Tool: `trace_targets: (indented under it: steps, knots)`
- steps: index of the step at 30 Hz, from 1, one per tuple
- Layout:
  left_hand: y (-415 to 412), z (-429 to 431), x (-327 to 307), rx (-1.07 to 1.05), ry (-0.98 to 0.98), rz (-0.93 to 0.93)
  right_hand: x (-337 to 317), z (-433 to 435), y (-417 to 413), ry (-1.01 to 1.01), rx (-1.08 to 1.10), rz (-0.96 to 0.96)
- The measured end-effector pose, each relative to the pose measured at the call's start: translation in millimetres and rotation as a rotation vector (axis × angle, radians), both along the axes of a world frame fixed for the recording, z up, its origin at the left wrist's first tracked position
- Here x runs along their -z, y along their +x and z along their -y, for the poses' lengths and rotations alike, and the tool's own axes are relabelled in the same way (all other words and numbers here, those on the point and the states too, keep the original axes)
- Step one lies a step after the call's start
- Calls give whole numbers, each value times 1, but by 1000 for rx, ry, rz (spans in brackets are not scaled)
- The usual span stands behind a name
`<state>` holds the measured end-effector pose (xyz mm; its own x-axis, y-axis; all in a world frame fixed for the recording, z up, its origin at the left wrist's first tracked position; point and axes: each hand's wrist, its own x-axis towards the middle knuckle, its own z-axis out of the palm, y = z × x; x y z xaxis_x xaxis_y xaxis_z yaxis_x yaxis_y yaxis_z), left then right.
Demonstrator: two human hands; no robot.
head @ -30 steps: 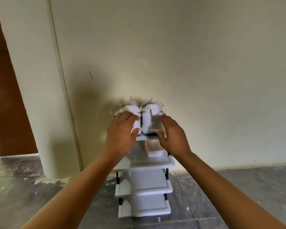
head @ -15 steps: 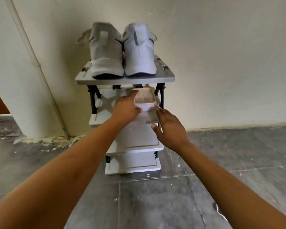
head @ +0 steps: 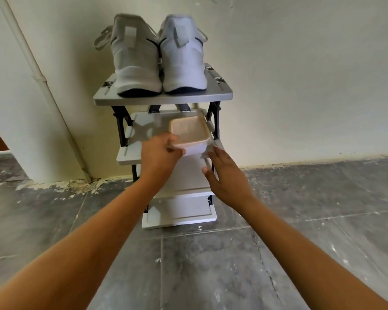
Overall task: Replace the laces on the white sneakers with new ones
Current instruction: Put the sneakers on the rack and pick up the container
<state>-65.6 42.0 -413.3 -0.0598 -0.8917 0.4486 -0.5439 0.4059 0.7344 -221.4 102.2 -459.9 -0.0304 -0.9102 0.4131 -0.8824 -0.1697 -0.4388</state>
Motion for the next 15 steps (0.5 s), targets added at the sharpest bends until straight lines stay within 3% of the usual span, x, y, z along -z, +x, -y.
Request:
trace_targets:
  steps: [4,9,12,15]
  knots:
    - [33,-70,15,68,104,-70,22,-64,29,-48,80,480]
    - [49,-136,70,169,298,-69,70,-114,56,376,166,1713]
    - [53,-159,109,210,430,-63,100,-128,63,524,153,2037]
    - [55,-175,141,268,569,-70,121,-133,64,561,129,2181]
